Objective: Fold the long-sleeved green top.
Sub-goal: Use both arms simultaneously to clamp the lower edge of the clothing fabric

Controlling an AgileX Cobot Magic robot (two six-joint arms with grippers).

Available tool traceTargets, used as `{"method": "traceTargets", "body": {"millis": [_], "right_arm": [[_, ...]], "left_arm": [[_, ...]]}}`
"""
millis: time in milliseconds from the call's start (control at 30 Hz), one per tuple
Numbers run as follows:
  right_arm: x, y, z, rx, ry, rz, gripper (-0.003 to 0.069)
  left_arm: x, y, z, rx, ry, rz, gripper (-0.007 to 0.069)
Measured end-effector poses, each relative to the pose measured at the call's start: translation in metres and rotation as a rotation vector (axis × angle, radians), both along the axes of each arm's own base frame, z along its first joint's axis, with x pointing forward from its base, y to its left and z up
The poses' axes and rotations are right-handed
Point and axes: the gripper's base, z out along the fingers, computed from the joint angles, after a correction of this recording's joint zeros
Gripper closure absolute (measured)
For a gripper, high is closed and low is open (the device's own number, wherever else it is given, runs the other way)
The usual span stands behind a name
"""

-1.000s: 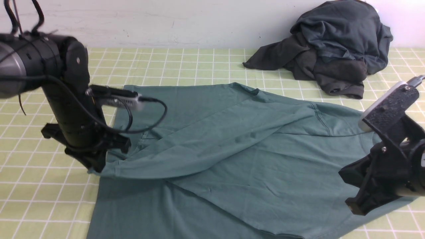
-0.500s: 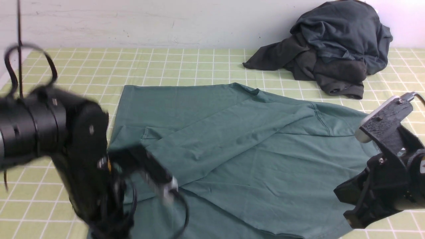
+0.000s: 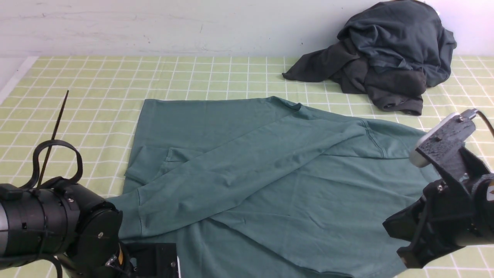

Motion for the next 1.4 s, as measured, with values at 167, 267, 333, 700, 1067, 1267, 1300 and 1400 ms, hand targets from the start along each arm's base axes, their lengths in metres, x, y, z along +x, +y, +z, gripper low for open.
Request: {"method": "traceTargets", "body": {"millis": [167,267,333,700,1067,1267,1300,1400], "right_arm": [[-0.01,-0.001,0.017,0.017,-0.099,0.07,0.0673],[-0.021,-0.003,0.037,0.043,-0.251,0.135,0.0673],[-0.025,-0.004,0.047,0.06,-0.339,0.153,0.0673],[0.0,-0.011,-0.004,-0.433,-0.22,0.57,0.0489],[0.044,-0.024,-0.089,-0.846,0.064,0.907,0.0398],[0.055,-0.021,-0.103,-0.87,0.021,0.916,0.0469],[0.056,-0.021,-0.105,-0.869,0.023,0.908,0.0487],[0.056,-0.021,-0.105,-0.866,0.028,0.894,0.0524]], "left_arm": [[-0.001,0.001,0.017,-0.025,-0.043,0.181,0.0613],[-0.002,0.004,0.035,-0.041,-0.093,0.318,0.0619],[-0.003,0.006,0.043,-0.045,-0.124,0.372,0.0619],[-0.007,0.011,0.055,-0.066,-0.175,0.498,0.0619],[-0.008,0.009,0.055,-0.085,-0.155,0.518,0.0622],[-0.008,0.009,0.055,-0.086,-0.155,0.519,0.0623],[-0.008,0.009,0.055,-0.086,-0.155,0.519,0.0623],[-0.008,0.009,0.055,-0.087,-0.154,0.52,0.0623]]}}
